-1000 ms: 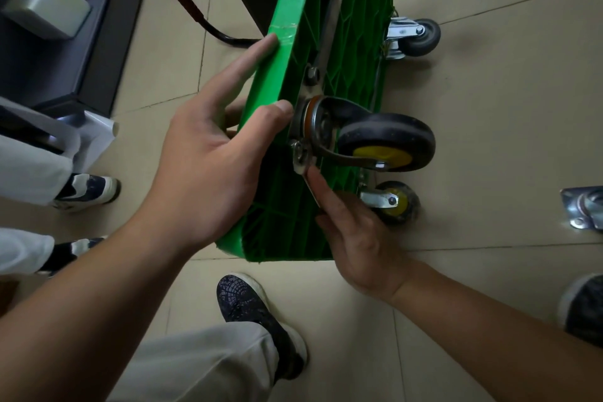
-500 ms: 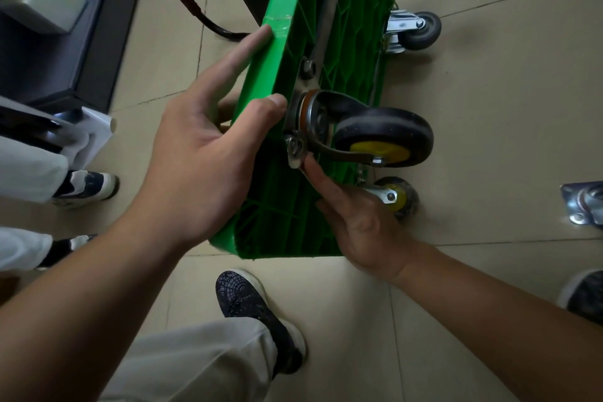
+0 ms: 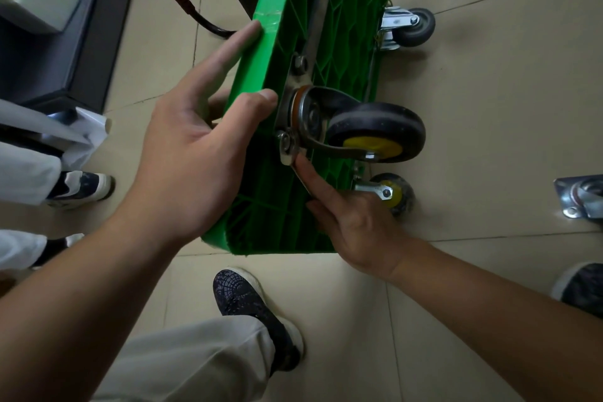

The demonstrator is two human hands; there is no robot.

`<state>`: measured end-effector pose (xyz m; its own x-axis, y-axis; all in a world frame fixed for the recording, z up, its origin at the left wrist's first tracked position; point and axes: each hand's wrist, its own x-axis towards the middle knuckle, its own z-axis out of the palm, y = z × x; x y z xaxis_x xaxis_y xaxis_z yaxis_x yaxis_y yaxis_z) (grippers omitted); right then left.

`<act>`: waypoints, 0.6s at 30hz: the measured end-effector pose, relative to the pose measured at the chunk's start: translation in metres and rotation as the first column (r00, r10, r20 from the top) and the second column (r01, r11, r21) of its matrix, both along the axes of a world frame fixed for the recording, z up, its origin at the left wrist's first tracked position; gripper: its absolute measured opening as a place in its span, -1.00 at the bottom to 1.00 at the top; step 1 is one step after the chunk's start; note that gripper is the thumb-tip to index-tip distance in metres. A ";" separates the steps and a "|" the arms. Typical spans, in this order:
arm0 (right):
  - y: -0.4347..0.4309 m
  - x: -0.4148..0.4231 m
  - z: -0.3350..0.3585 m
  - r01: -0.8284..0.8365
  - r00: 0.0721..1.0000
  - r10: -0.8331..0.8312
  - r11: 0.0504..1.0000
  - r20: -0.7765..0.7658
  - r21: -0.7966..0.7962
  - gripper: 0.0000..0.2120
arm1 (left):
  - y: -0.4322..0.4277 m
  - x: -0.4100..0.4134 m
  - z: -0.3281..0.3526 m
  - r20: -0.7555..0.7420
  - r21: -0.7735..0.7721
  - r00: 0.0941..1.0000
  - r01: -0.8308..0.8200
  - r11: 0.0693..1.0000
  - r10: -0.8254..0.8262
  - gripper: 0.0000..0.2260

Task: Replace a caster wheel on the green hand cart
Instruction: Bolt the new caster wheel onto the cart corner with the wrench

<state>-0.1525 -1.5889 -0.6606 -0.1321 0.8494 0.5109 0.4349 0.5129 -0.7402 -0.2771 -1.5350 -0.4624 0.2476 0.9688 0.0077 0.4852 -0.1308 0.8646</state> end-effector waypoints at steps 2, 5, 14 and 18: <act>0.000 0.002 0.000 -0.016 1.000 0.016 1.000 -0.005 -0.006 -0.43 | 0.000 0.000 0.000 -0.002 -0.001 1.000 -0.001 1.000 0.001 -0.53; -0.009 -0.005 0.006 -0.078 0.995 0.072 0.992 -0.066 -0.098 -0.44 | 0.000 0.001 0.000 -0.007 0.002 1.000 -0.001 1.000 0.001 -0.53; -0.036 -0.017 0.025 -0.218 0.936 0.111 0.929 -0.334 -0.300 -0.39 | 0.002 -0.003 -0.002 -0.007 0.003 1.000 0.003 1.000 -0.003 -0.54; -0.047 -0.020 0.040 -0.243 0.929 0.107 0.898 -0.354 -0.367 -0.39 | 0.002 -0.001 -0.003 0.011 -0.005 1.000 0.002 1.000 -0.002 -0.54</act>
